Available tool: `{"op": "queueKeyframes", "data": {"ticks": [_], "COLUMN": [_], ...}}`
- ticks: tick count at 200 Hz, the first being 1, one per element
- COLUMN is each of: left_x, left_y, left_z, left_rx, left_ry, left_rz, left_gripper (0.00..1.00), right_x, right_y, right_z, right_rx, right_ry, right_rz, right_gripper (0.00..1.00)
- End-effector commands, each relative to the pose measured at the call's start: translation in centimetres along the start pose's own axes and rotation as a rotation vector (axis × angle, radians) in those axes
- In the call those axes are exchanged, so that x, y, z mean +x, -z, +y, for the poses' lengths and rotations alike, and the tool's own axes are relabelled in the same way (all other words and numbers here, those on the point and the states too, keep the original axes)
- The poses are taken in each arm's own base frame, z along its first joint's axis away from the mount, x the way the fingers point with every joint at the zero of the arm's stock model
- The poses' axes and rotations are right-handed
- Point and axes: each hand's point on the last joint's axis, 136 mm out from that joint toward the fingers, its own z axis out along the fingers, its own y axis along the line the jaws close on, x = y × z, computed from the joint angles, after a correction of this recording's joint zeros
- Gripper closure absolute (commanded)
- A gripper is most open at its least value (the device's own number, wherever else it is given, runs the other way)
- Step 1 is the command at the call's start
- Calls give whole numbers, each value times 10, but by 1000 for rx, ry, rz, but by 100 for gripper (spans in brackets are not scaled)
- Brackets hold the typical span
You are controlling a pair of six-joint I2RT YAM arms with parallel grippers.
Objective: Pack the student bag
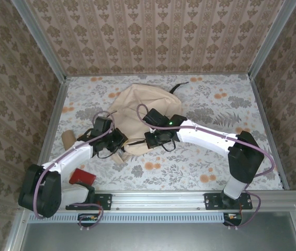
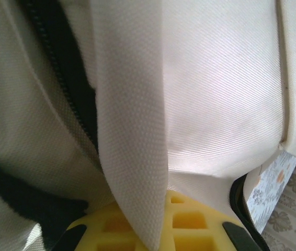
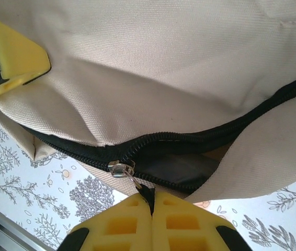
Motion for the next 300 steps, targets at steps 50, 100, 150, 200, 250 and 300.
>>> {"op": "queueKeyframes", "data": {"ticks": [50,100,150,200,250,300], "left_x": [-52,-68,-53,-65,-68,-68], "left_y": [5,22,16,25,25,24], "left_z": [8,12,21,46,62,66], "left_rx": [-166,-159,-113,-206,-238,-240], "left_ry": [-135,-127,-89,-63,-40,-39], "left_rz": [-126,-182,-151,-188,-197,-192], "left_gripper": [100,100,100,100,100,100], "right_x": [43,20,0,30,34,23], "right_y": [11,1,-23,-14,-17,-19], "right_z": [43,139,125,68,24,9], "right_rx": [-198,-463,-301,-111,17,105], "right_ry": [-10,53,17,-23,-85,-98], "right_rz": [134,135,99,116,111,90], "right_gripper": [100,100,100,100,100,100]}}
